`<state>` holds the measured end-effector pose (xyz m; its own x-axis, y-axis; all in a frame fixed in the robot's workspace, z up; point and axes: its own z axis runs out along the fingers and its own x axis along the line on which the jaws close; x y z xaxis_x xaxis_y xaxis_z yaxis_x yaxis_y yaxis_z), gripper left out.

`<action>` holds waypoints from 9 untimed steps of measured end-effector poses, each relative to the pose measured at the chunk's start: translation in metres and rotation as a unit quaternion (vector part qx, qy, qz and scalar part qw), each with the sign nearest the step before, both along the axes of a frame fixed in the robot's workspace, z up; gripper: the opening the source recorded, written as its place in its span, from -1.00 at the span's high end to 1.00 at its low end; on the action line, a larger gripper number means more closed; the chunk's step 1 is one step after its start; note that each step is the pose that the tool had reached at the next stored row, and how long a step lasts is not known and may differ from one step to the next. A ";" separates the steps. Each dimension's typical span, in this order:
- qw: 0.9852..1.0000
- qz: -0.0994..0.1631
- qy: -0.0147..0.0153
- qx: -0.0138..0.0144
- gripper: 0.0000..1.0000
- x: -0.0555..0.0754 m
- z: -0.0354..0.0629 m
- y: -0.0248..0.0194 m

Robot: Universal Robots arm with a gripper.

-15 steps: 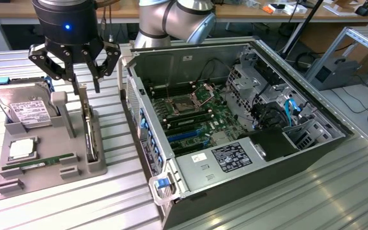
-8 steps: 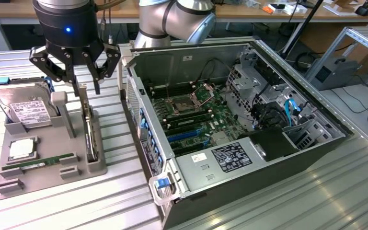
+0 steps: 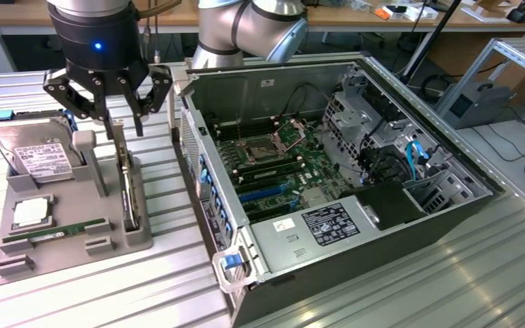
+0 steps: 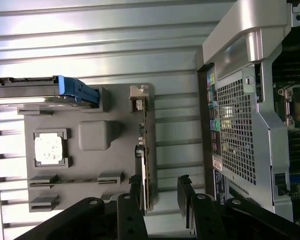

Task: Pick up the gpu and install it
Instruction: 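Pick up the gpu and move the gpu toward the slot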

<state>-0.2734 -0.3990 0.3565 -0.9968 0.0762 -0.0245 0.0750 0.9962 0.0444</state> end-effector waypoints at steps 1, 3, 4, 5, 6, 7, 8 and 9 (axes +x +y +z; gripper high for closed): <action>1.000 0.000 0.000 0.000 0.16 0.000 -0.0006 0.0000; 1.000 0.000 0.000 0.000 0.16 0.000 -0.0013 0.0000; 1.000 0.000 0.000 0.000 0.16 0.000 -0.0019 0.0000; 1.000 0.000 0.000 0.000 0.16 0.000 -0.0022 0.0000; 1.000 0.000 0.000 0.000 0.16 0.000 -0.0025 0.0000; 1.000 0.000 0.000 0.000 0.16 0.000 -0.0029 0.0000; 1.000 0.000 0.000 0.000 0.16 0.000 -0.0034 0.0000; 1.000 0.000 0.000 0.000 0.16 0.000 -0.0037 0.0000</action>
<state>-0.2734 -0.3989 0.3529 -0.9968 0.0762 -0.0245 0.0751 0.9962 0.0442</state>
